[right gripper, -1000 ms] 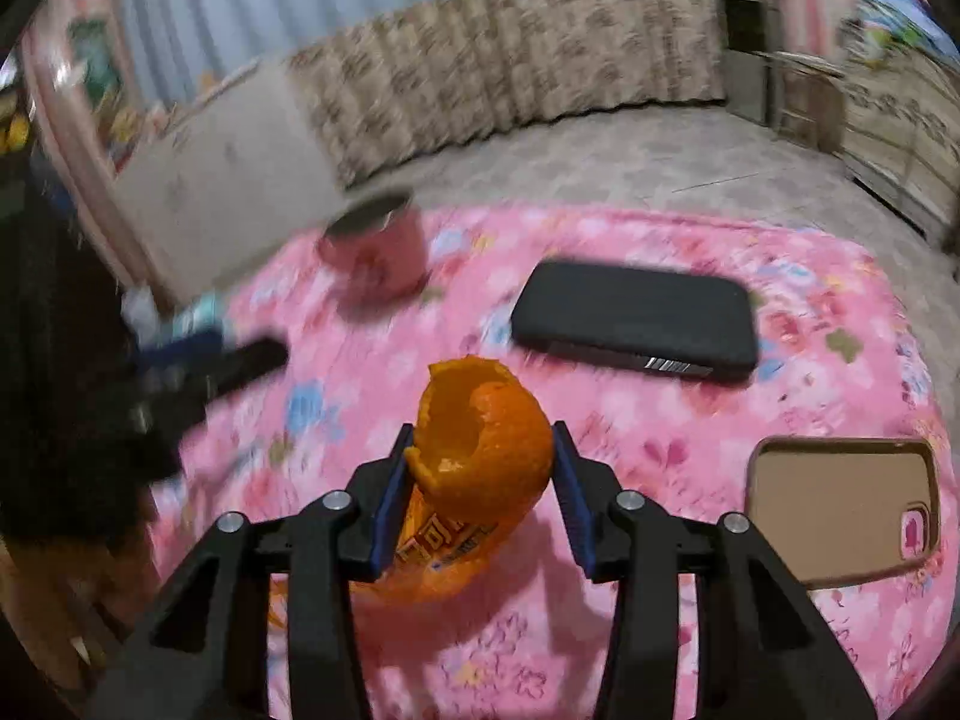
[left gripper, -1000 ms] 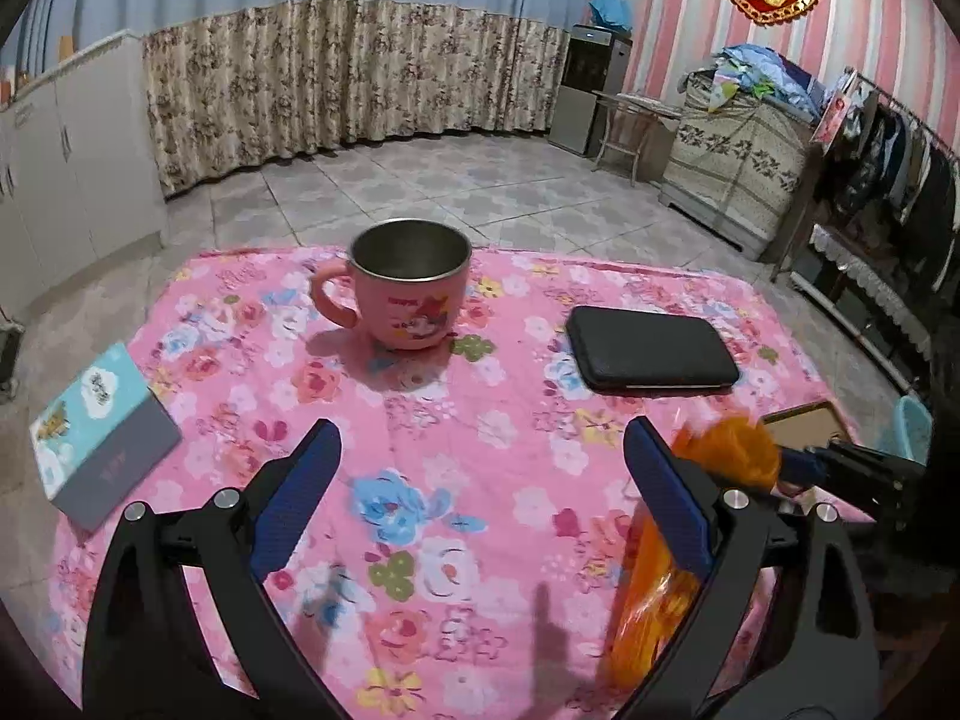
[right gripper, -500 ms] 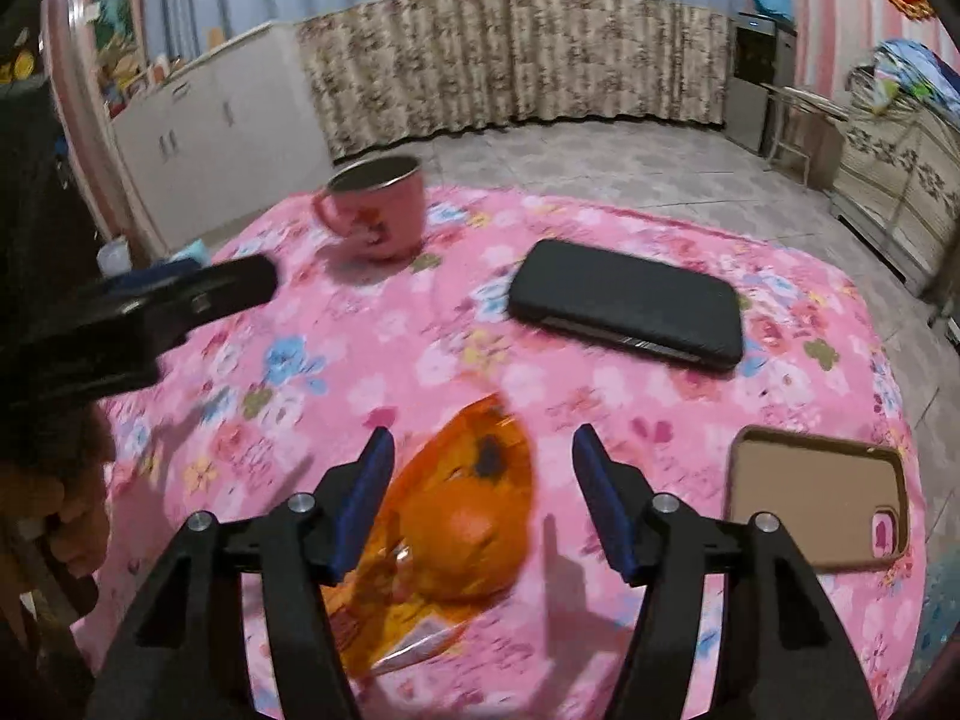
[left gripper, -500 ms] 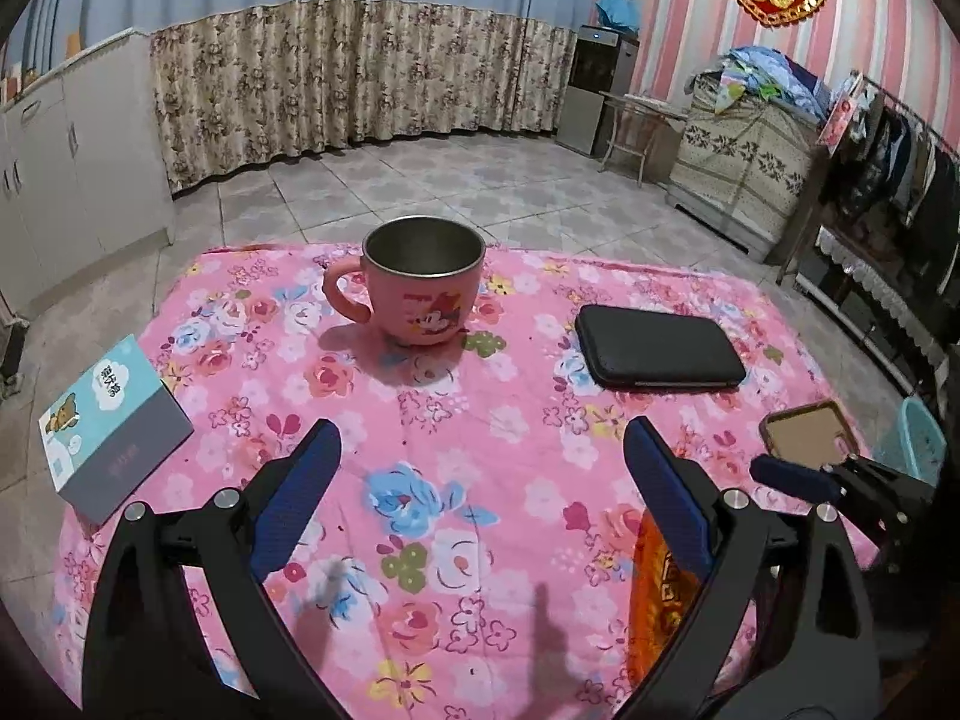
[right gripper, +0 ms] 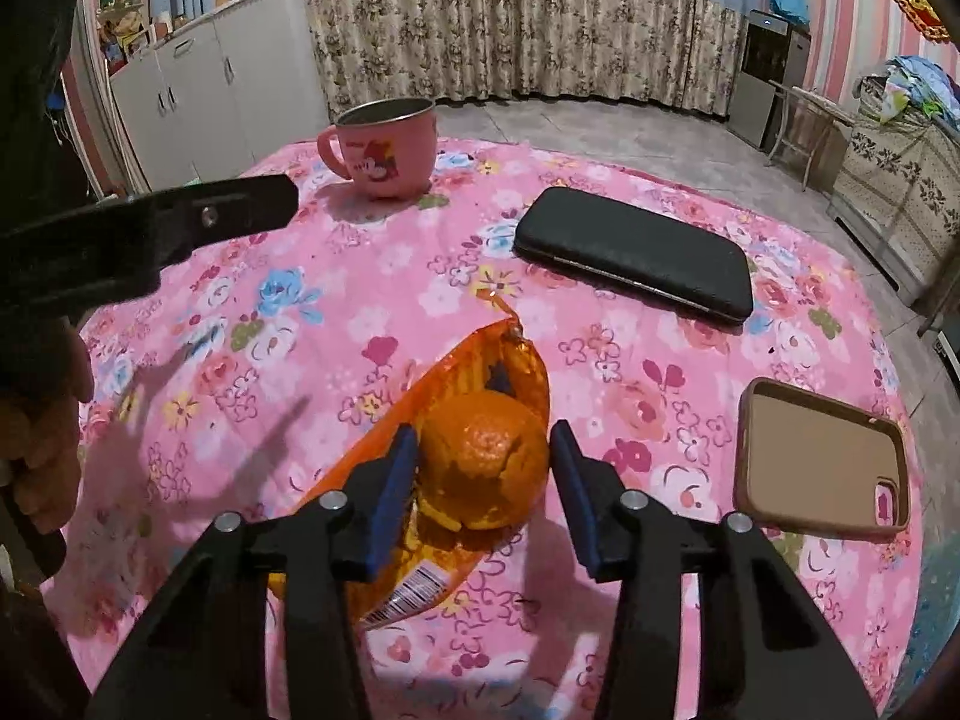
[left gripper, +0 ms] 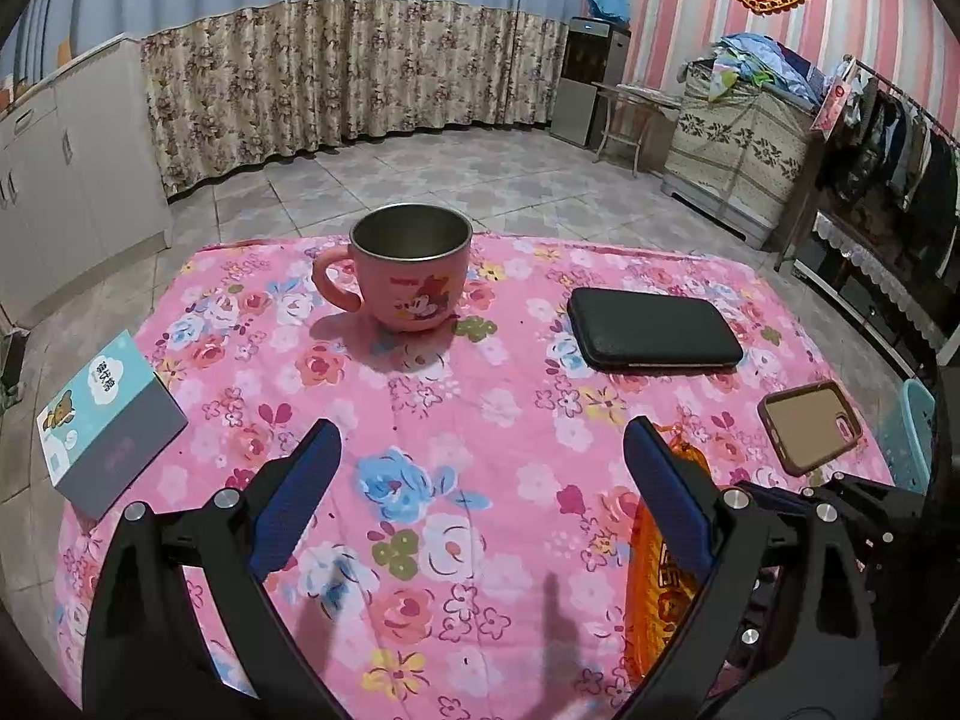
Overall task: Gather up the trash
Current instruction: 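Pass the orange wrapper to the left tool while the right tool grasps the tangerine peel, then carry the wrapper with the left tool while the right tool carries the peel to the basket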
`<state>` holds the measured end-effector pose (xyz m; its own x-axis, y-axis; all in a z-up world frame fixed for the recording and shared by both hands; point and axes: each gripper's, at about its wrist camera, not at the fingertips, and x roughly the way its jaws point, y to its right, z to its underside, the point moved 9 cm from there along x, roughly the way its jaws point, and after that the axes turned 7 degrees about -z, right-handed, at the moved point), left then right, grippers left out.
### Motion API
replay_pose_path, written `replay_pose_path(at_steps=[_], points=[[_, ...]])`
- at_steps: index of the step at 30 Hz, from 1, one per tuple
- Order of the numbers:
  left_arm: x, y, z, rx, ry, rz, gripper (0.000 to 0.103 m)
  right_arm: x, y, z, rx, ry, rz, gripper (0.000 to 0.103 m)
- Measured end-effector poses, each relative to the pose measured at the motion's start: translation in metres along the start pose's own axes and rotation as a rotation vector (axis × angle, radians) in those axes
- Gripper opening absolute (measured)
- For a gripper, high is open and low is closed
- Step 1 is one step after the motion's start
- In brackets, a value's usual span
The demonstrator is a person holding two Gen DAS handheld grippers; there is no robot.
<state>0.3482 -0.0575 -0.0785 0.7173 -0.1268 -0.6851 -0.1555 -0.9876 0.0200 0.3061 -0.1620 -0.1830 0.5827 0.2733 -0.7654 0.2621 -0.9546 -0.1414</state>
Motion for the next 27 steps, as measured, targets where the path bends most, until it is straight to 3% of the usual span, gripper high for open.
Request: replay_pose_path(at_steps=[6,14,21,25,27], points=[[0.0,0.004,0.001,0.006,-0.002,0.003,0.092,-0.007,0.001,-0.008,0.007,0.032,0.003,0.043],[0.003,0.02,0.008,0.025,-0.028,0.045,0.092,-0.066,0.031,-0.029,0.076,0.197,0.032,0.043],[0.007,0.08,0.034,0.157,-0.09,0.135,0.092,-0.088,0.082,-0.027,0.152,0.228,0.104,0.043],[0.015,0.114,0.055,0.24,-0.139,0.153,0.092,-0.101,0.111,-0.021,0.21,0.245,0.121,0.043],[0.019,0.123,0.064,0.282,-0.155,0.128,0.092,-0.103,0.117,-0.019,0.215,0.246,0.125,0.043]])
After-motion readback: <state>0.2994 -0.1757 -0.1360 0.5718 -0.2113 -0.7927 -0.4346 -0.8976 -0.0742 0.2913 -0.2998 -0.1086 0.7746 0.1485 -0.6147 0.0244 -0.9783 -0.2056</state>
